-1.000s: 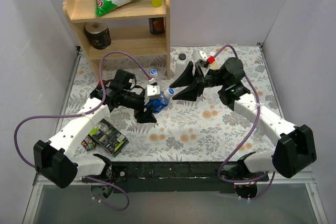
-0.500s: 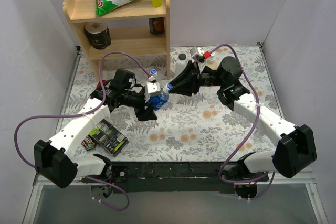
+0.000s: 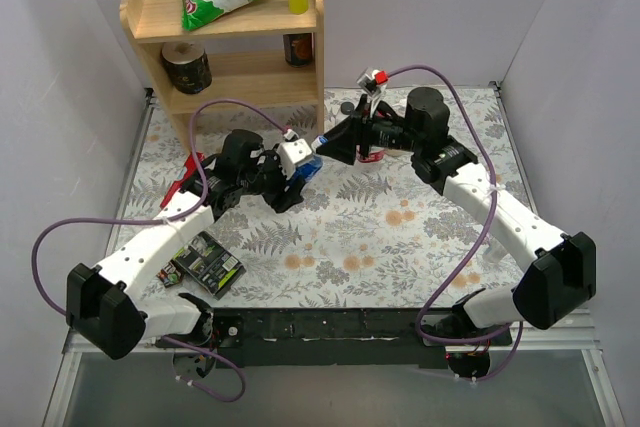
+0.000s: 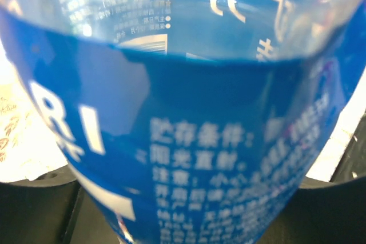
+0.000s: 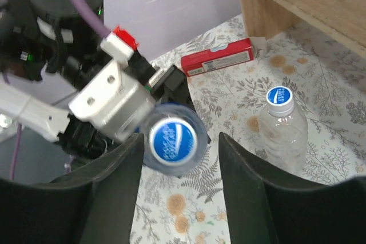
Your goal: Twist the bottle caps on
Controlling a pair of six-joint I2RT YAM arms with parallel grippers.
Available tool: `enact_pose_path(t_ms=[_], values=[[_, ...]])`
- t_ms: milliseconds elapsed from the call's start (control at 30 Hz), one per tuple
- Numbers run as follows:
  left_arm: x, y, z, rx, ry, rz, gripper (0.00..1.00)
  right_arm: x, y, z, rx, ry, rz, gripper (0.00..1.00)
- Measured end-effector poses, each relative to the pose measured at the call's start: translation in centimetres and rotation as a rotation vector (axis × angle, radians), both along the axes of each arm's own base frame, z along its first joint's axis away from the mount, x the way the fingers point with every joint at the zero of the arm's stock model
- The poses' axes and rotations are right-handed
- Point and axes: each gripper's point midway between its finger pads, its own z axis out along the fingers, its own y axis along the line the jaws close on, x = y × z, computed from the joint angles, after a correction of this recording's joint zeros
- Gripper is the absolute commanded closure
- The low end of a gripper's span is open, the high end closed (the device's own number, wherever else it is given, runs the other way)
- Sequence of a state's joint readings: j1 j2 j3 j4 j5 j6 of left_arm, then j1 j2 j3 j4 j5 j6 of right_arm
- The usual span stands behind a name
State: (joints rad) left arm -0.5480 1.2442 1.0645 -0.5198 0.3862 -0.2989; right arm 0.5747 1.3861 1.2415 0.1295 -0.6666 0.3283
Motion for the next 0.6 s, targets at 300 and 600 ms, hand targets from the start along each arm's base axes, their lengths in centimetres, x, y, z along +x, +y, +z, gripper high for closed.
enact_pose_path(t_ms=[300, 600], values=[[-4.6, 0.5, 2.5, -0.143, -0.006, -0.222, 1.0, -4.3, -1.2, -0.3, 0.08, -0.083, 0.266, 0.25], [-6.6, -0.5, 2.4, -0.196, 0.068, -0.313, 1.0, -6.3, 0.2, 1.6, 0.132, -0.154, 0.385, 0.26]])
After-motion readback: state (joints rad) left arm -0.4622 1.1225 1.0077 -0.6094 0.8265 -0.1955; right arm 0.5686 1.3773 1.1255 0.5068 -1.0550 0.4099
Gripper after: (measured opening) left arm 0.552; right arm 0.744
